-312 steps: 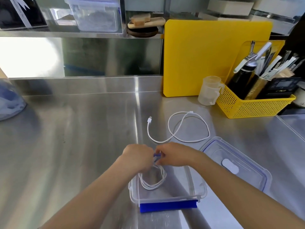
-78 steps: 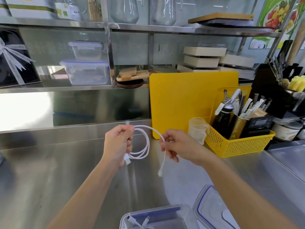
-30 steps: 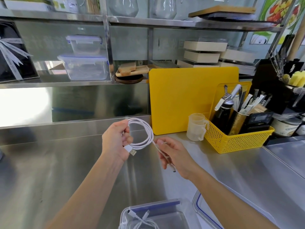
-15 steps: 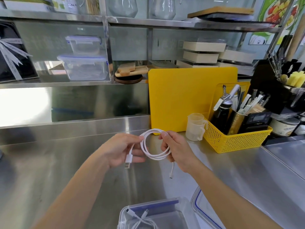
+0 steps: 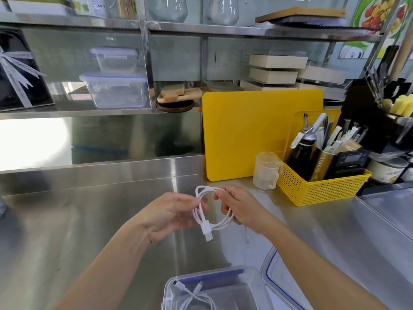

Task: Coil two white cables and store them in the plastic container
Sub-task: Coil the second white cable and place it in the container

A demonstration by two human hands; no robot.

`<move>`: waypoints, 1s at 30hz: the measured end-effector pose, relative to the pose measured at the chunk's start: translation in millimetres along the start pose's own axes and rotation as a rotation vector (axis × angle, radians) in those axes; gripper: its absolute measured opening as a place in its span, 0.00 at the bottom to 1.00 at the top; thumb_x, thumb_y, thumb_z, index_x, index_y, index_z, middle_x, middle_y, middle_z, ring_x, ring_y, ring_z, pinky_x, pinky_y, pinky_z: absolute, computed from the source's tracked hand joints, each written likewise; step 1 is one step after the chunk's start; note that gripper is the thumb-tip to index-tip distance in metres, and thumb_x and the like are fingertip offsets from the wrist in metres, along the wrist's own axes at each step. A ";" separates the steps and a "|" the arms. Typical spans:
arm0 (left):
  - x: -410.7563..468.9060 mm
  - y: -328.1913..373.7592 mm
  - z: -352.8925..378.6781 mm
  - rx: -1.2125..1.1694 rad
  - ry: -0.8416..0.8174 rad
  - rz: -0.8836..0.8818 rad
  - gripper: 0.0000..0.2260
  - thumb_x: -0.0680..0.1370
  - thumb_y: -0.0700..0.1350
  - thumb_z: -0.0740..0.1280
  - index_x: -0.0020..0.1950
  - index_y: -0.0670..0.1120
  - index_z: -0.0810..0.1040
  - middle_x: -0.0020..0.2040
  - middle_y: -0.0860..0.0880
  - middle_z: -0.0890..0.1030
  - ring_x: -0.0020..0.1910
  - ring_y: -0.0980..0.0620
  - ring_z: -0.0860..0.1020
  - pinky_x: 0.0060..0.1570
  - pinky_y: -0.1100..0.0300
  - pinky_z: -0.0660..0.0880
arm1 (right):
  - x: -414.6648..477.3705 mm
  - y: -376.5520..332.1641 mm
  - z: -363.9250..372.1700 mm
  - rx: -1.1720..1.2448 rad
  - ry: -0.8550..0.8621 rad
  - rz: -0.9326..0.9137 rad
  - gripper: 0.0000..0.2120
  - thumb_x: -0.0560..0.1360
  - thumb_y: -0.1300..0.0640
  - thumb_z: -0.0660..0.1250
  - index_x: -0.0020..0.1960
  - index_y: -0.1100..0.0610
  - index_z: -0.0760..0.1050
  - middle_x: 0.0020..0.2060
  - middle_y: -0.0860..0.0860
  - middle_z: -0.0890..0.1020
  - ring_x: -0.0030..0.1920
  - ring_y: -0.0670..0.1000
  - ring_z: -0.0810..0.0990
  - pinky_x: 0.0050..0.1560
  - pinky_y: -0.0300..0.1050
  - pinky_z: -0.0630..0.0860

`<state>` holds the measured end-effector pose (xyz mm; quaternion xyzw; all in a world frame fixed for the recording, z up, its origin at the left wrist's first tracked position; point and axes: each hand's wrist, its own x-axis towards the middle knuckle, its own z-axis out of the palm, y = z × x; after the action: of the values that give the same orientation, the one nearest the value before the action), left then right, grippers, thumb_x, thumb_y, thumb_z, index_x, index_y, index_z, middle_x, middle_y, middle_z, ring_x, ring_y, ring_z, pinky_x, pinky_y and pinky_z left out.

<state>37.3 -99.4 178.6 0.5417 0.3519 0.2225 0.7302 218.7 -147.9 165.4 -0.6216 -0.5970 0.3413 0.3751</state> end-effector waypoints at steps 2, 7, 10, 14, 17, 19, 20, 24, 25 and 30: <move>6.1 -5.2 5.0 -0.096 0.083 0.080 0.03 0.65 0.37 0.71 0.35 0.38 0.79 0.43 0.37 0.82 0.37 0.45 0.83 0.39 0.54 0.81 | -0.6 0.2 -1.4 0.126 0.007 0.016 0.11 0.80 0.54 0.54 0.43 0.54 0.73 0.27 0.49 0.71 0.20 0.42 0.66 0.20 0.33 0.63; 14.5 -15.4 15.4 0.215 0.302 0.126 0.17 0.69 0.32 0.73 0.47 0.43 0.66 0.34 0.42 0.79 0.27 0.47 0.80 0.31 0.57 0.78 | -4.9 -0.4 3.2 0.018 -0.025 -0.056 0.11 0.80 0.55 0.54 0.40 0.49 0.71 0.28 0.48 0.72 0.22 0.40 0.69 0.23 0.29 0.64; 19.8 -23.0 21.9 0.553 0.452 0.187 0.13 0.73 0.39 0.70 0.46 0.47 0.65 0.34 0.46 0.77 0.26 0.51 0.77 0.28 0.62 0.74 | -7.2 -0.6 12.9 -0.060 -0.032 -0.101 0.11 0.79 0.54 0.55 0.39 0.48 0.69 0.29 0.47 0.72 0.27 0.41 0.70 0.30 0.34 0.68; 24.5 -33.0 27.5 0.731 0.625 0.284 0.10 0.79 0.40 0.61 0.52 0.45 0.59 0.37 0.46 0.76 0.30 0.53 0.74 0.26 0.65 0.67 | -8.7 -3.5 24.3 -0.146 -0.046 -0.143 0.09 0.79 0.51 0.54 0.43 0.50 0.69 0.31 0.47 0.72 0.31 0.45 0.69 0.35 0.40 0.69; 25.4 -38.3 21.5 0.487 0.583 0.160 0.07 0.78 0.38 0.59 0.54 0.43 0.63 0.36 0.44 0.77 0.31 0.51 0.75 0.29 0.62 0.69 | -6.6 1.1 24.6 -0.309 -0.052 -0.228 0.10 0.79 0.50 0.54 0.48 0.54 0.70 0.35 0.47 0.73 0.35 0.45 0.68 0.40 0.43 0.69; 27.3 -40.2 16.4 0.337 0.522 0.103 0.07 0.76 0.39 0.62 0.52 0.38 0.71 0.37 0.45 0.79 0.33 0.54 0.75 0.35 0.61 0.70 | -2.9 8.2 21.7 -0.432 0.016 -0.362 0.10 0.79 0.50 0.56 0.49 0.54 0.72 0.41 0.47 0.73 0.41 0.42 0.64 0.47 0.39 0.63; 28.8 -41.7 14.0 0.282 0.513 0.087 0.07 0.76 0.41 0.64 0.51 0.39 0.74 0.39 0.47 0.79 0.36 0.55 0.75 0.40 0.60 0.70 | -0.3 12.4 20.2 -0.471 0.068 -0.441 0.08 0.77 0.50 0.58 0.48 0.51 0.73 0.44 0.47 0.73 0.45 0.40 0.62 0.48 0.38 0.60; 26.2 -38.3 11.3 -0.054 0.408 0.005 0.09 0.75 0.29 0.61 0.44 0.38 0.78 0.40 0.43 0.79 0.41 0.48 0.76 0.39 0.59 0.77 | 3.4 23.0 17.5 -0.460 0.150 -0.499 0.05 0.73 0.55 0.65 0.46 0.50 0.79 0.40 0.47 0.69 0.42 0.45 0.65 0.40 0.38 0.63; 23.0 -34.2 11.7 -0.231 0.356 -0.026 0.12 0.74 0.25 0.56 0.45 0.34 0.77 0.41 0.39 0.79 0.41 0.44 0.78 0.36 0.58 0.81 | 2.5 24.6 18.0 -0.463 0.143 -0.494 0.06 0.72 0.59 0.66 0.47 0.53 0.80 0.38 0.47 0.68 0.39 0.46 0.66 0.36 0.38 0.64; 13.5 -22.6 -0.2 -0.561 0.214 -0.116 0.10 0.70 0.33 0.56 0.45 0.34 0.75 0.45 0.36 0.80 0.45 0.39 0.80 0.45 0.42 0.79 | 0.3 36.8 19.3 -0.440 0.189 -0.486 0.09 0.71 0.62 0.66 0.49 0.60 0.81 0.36 0.56 0.75 0.38 0.41 0.65 0.37 0.23 0.64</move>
<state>44.8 -96.8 153.4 0.2715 0.3822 0.3247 0.8214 219.7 -146.7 123.9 -0.5560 -0.7497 0.0458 0.3559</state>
